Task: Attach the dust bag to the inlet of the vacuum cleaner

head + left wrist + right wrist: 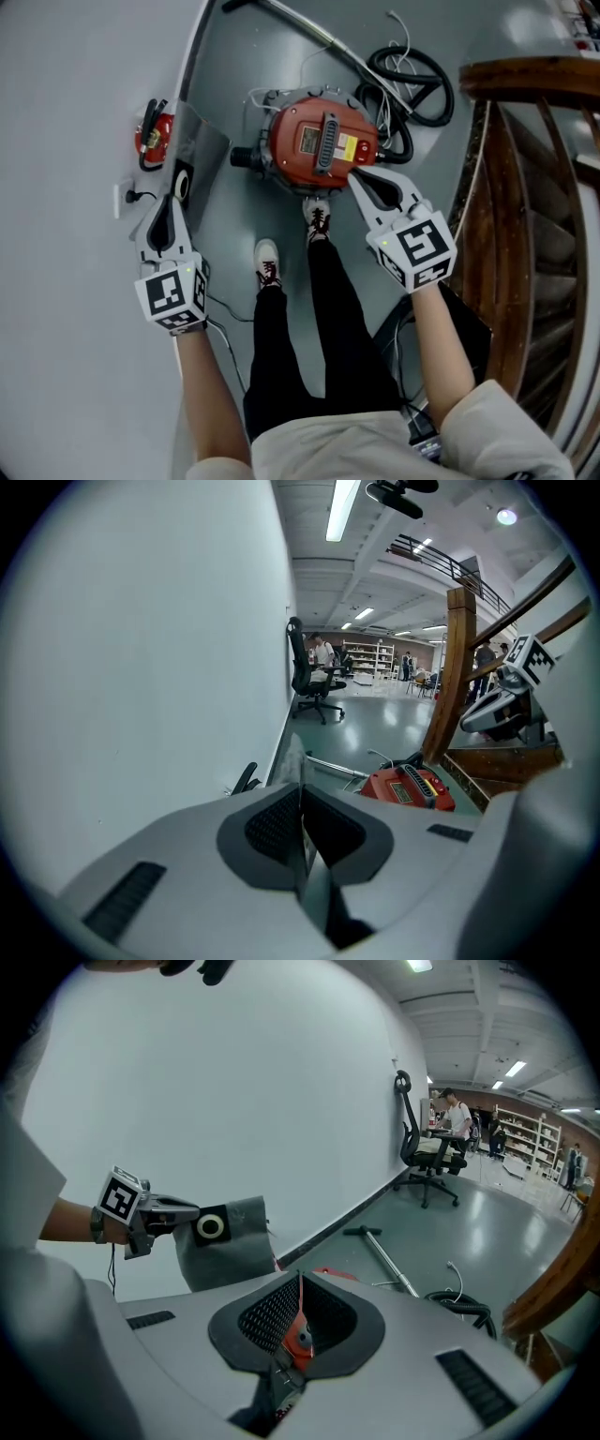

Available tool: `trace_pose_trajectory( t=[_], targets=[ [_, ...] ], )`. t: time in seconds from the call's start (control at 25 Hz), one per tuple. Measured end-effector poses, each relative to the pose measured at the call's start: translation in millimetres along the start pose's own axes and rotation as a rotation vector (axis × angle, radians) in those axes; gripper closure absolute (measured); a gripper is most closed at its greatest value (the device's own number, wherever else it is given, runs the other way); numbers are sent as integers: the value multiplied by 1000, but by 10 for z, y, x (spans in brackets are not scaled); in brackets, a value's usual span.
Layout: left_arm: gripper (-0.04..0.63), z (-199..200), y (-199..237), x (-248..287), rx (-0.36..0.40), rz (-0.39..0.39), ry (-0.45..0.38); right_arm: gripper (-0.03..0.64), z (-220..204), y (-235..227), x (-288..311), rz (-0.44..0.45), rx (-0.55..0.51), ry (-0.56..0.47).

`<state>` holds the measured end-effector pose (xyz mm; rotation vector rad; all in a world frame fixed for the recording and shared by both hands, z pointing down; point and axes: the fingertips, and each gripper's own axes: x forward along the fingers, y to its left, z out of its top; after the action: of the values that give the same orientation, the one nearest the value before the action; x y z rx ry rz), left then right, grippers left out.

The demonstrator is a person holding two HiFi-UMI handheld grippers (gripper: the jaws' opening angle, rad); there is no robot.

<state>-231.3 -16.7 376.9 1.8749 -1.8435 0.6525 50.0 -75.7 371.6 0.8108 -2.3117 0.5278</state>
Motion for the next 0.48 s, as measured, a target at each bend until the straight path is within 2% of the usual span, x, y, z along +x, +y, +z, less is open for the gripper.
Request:
trace_pose_trajectory(
  t=[0.24, 0.48],
  targets=[
    [578, -320, -72, 303, -8, -3, 12, 586, -321, -75, 328, 17, 13, 26],
    [577, -579, -168, 507, -33, 3, 23, 586, -497, -132, 569, 7, 99, 17]
  ],
)
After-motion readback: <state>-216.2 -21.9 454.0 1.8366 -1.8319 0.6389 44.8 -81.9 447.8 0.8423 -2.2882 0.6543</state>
